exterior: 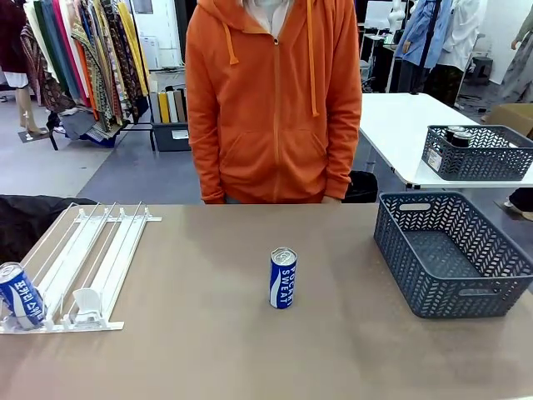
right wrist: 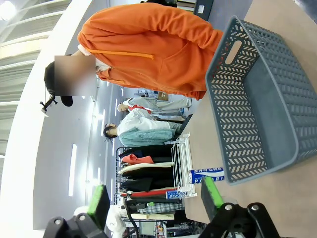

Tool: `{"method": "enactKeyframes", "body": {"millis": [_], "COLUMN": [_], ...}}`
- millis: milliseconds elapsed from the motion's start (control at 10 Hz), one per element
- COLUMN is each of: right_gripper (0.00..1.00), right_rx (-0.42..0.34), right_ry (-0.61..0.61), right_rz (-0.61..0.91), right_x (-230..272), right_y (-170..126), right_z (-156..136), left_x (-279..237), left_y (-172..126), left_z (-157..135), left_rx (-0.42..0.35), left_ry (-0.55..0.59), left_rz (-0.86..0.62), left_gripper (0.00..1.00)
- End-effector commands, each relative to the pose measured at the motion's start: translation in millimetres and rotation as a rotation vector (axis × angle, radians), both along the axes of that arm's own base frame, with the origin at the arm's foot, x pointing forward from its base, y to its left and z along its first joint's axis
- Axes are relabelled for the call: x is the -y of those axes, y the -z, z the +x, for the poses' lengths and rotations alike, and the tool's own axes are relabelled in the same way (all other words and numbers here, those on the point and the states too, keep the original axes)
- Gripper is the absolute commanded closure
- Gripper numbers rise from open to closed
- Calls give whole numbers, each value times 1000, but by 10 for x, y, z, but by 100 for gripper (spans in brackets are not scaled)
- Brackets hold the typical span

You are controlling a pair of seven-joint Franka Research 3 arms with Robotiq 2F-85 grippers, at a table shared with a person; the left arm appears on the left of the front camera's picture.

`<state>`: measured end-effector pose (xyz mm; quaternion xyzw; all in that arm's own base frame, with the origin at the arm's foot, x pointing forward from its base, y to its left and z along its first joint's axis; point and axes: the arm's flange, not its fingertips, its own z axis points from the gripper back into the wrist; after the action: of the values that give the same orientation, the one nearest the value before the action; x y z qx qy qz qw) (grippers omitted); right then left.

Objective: Retrieve and store the cans from the dispenser.
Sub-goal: Pick up one can from the Automatic Can Dispenser and place it in the middle of the table.

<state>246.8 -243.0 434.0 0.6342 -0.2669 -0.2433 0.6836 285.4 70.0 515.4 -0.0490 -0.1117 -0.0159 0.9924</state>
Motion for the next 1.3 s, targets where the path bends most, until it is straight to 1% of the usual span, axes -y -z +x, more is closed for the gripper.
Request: {"method": "enactKeyframes", "body": {"millis": [0, 100, 200, 300, 500, 600, 700, 800, 1000, 1200], "right_gripper": [0, 0, 0, 0, 0, 0, 0, 0, 0, 0], "right_rx": [16, 16, 16, 16, 16, 16, 16, 16, 16, 16], "right_ry": [-1, -1, -1, -1, -1, -1, -1, -1, -1, -1], "right_rz": [2, 2, 2, 2, 2, 2, 2, 2, 2, 2], "right_x": [13, 13, 13, 13, 13, 13, 13, 13, 13, 13], "right_y": [-31, -31, -31, -31, -31, -31, -31, -31, -31, -31], "right_z": [11, 11, 11, 11, 11, 11, 11, 11, 11, 11], "left_x": [114, 147, 150, 125, 111, 120, 121, 146, 171, 139], "left_y": [153, 387, 552, 671, 794, 865, 944, 1037, 1127, 1154], "left_z": [203, 399, 501, 579, 702, 772, 821, 852, 893, 883], "left_rx": [-37, -100, -133, -163, -164, -162, -185, -183, -177, -210], "left_ry": [-11, 22, 37, 24, 5, -24, -33, -30, -70, -58], "left_rz": [5, -42, -72, -41, -45, -17, -18, -1, 44, 7], "left_gripper": [0, 0, 0, 0, 0, 0, 0, 0, 0, 0]}}
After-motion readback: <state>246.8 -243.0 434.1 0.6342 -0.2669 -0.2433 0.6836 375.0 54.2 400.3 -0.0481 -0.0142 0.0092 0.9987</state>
